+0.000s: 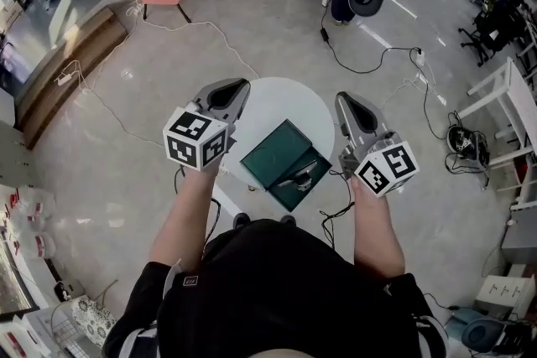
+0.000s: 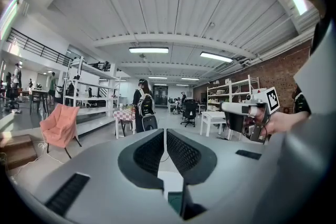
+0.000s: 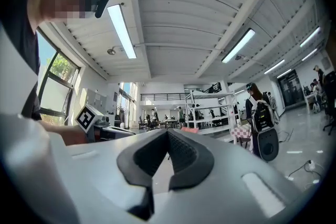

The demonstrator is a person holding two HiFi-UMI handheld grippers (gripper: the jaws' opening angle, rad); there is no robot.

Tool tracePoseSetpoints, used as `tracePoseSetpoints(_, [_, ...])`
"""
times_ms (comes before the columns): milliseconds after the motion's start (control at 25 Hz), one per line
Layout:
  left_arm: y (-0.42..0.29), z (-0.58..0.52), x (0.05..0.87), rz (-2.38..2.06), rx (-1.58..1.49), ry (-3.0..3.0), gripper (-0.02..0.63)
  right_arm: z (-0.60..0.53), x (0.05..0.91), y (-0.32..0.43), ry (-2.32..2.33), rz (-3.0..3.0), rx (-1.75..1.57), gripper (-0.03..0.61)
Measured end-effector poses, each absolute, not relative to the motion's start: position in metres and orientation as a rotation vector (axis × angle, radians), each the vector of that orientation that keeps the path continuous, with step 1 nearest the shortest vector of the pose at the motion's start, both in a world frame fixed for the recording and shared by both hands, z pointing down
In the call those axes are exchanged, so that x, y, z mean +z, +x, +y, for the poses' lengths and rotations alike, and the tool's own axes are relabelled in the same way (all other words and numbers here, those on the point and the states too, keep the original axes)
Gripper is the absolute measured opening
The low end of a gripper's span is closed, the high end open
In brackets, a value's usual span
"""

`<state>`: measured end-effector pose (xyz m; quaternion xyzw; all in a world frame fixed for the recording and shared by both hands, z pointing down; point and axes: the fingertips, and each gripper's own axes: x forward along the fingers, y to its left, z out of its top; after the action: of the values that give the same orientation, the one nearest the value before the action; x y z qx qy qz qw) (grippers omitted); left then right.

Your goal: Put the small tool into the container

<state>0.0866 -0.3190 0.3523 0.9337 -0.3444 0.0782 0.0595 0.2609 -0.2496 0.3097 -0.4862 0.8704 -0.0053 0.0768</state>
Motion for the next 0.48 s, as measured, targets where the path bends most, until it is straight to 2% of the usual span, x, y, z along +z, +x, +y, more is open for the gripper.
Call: tracePoseSetpoints(480, [0.072, -0.326, 0.360, -1.064, 0.213, 2.802, 0.023, -0.253, 0.325, 0.258, -1.534, 2.629, -0.059, 0.008])
